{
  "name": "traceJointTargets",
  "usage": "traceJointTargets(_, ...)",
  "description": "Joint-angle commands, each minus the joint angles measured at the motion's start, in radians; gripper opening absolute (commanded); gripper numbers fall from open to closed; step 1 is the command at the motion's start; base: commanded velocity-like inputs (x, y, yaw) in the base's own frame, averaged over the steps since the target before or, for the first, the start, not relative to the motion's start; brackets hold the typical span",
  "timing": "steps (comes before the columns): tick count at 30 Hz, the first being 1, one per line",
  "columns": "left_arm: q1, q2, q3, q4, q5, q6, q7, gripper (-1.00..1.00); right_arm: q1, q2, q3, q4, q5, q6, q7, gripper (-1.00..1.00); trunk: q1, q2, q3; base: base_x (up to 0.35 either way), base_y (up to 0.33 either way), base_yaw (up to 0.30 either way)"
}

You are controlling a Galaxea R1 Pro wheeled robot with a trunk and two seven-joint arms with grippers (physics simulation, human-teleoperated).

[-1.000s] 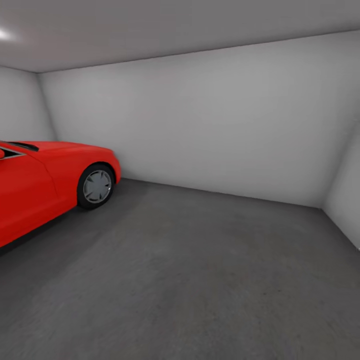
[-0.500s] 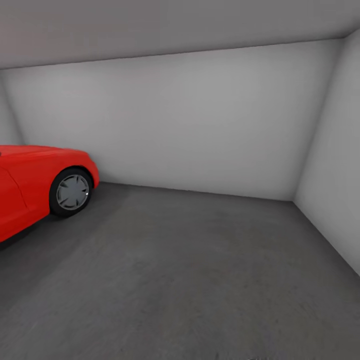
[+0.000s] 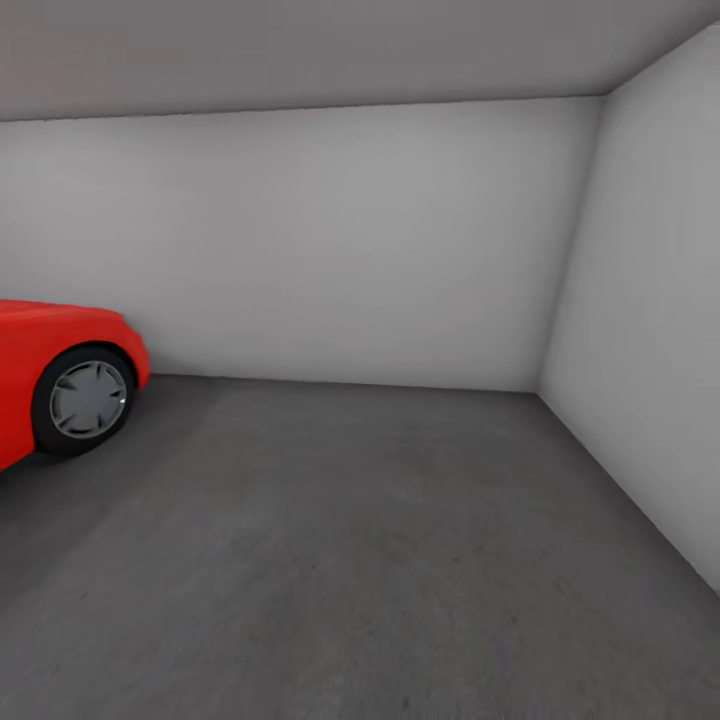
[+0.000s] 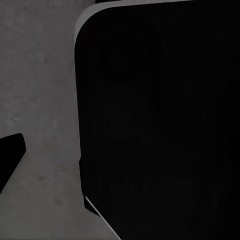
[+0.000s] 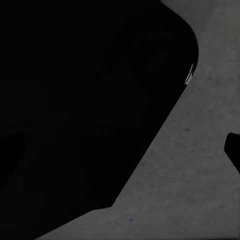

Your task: Move the two storage containers from the living room to the garage. In the garage, place one container on the floor and stack the other container on top of it (either order is fine).

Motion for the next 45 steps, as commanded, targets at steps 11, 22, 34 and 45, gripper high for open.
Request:
traceJointTargets(11,0.000,0.000,0.000,0.000,0.000,0.000,0.000,1.00,0.000,0.000,0.003,0.000,-0.004,-0.001,0.001,1.00,0.000,0.000,0.001,0.000,0.000,-0.279)
traceJointTargets(22,0.000,0.000,0.000,0.000,0.000,0.000,0.000,1.00,0.000,0.000,0.003,0.000,-0.005,-0.001,0.003,1.00,0.000,0.000,0.001,0.000,0.000,-0.291)
traceJointTargets(34,0.000,0.000,0.000,0.000,0.000,0.000,0.000,1.00,0.000,0.000,0.003,0.000,-0.006,0.000,0.003,1.00,0.000,0.000,0.001,0.000,0.000,-0.291)
traceJointTargets(45,0.000,0.000,0.000,0.000,0.000,0.000,0.000,1.00,0.000,0.000,0.003,0.000,-0.005,-0.001,0.003,1.00,0.000,0.000,0.001,0.000,0.000,-0.292)
